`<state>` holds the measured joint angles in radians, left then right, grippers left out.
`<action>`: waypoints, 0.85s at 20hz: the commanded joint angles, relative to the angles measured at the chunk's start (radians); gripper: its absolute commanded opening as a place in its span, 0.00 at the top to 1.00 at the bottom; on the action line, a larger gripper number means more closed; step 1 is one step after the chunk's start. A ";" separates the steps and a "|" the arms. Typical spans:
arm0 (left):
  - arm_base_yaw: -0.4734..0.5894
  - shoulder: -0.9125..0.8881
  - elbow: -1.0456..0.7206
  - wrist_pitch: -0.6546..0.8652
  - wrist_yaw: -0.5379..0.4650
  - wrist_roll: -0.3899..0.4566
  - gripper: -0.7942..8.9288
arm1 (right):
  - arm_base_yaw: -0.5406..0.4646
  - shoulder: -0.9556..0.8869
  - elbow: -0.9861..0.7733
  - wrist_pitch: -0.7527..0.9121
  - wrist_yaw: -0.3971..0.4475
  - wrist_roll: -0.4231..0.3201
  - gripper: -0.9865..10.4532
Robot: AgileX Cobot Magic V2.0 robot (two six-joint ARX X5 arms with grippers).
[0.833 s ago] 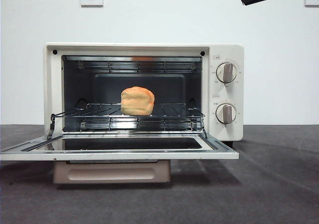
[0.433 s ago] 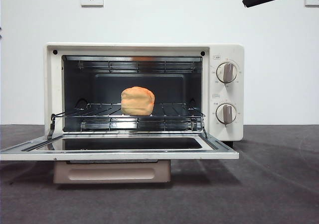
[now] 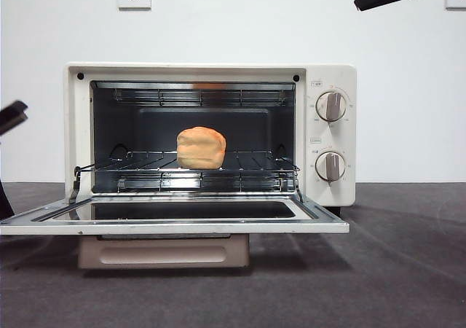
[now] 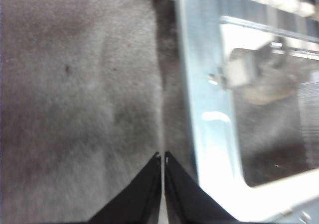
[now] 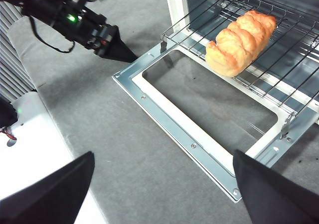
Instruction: The left arm flap open the oven, the right arm pick bread and place it into oven, the left arm flap close the oven
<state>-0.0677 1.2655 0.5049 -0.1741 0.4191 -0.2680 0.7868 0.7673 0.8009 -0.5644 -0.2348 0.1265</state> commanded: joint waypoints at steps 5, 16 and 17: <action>0.001 0.119 0.000 0.053 0.111 0.017 0.90 | 0.010 0.008 0.008 0.007 0.000 -0.014 0.53; 0.054 0.146 0.001 0.174 0.373 -0.077 0.90 | 0.010 0.008 0.008 0.007 0.000 -0.007 0.53; 0.061 0.146 0.001 0.195 0.391 -0.093 0.90 | 0.010 0.008 0.008 0.007 0.000 -0.007 0.53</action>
<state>0.0036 1.4014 0.4976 -0.0109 0.7490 -0.3393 0.7868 0.7673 0.8009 -0.5644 -0.2344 0.1265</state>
